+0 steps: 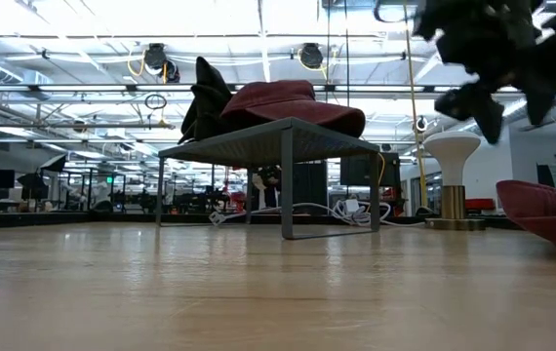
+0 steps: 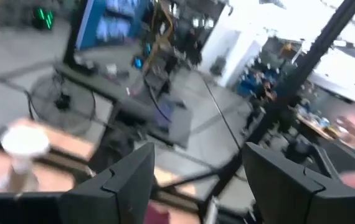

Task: Pick & Place hat
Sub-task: Stack the top red cap on the red cap on the shelf

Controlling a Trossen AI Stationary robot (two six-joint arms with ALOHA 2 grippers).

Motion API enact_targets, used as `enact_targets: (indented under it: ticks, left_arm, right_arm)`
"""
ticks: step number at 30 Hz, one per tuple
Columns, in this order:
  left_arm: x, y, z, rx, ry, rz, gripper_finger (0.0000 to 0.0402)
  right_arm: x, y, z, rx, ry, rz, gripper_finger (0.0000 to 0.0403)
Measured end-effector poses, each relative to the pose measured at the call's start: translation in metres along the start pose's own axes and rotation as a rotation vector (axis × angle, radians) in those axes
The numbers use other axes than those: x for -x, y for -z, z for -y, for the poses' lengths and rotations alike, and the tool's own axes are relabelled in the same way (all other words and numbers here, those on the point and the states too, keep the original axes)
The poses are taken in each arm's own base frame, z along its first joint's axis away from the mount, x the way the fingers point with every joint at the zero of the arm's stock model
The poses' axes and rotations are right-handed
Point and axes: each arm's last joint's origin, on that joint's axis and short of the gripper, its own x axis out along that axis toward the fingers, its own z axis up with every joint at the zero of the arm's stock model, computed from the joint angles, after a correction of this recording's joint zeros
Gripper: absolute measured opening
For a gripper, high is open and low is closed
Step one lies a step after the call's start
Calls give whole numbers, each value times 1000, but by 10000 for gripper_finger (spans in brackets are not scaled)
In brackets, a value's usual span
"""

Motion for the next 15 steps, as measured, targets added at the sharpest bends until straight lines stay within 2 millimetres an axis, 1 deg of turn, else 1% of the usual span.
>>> enact_targets:
  ticks: [4, 7, 9, 12, 15]
  left_arm:
    - [-1, 12, 11, 49, 18, -79, 248]
    - [-7, 21, 17, 82, 22, -118, 248]
    - [-10, 29, 21, 85, -2, -144, 248]
    - [-16, 35, 26, 77, -41, -136, 248]
    - [-17, 41, 32, 69, -58, -152, 248]
  right_arm:
    - [-21, 15, 3, 21, -42, -71, 222]
    - [-37, 24, 5, 28, -62, -92, 220]
    - [-42, 23, 8, 16, -31, -100, 220]
    - [-47, 21, 13, 13, 28, -126, 222]
    - [-51, 19, 15, 44, -5, -130, 222]
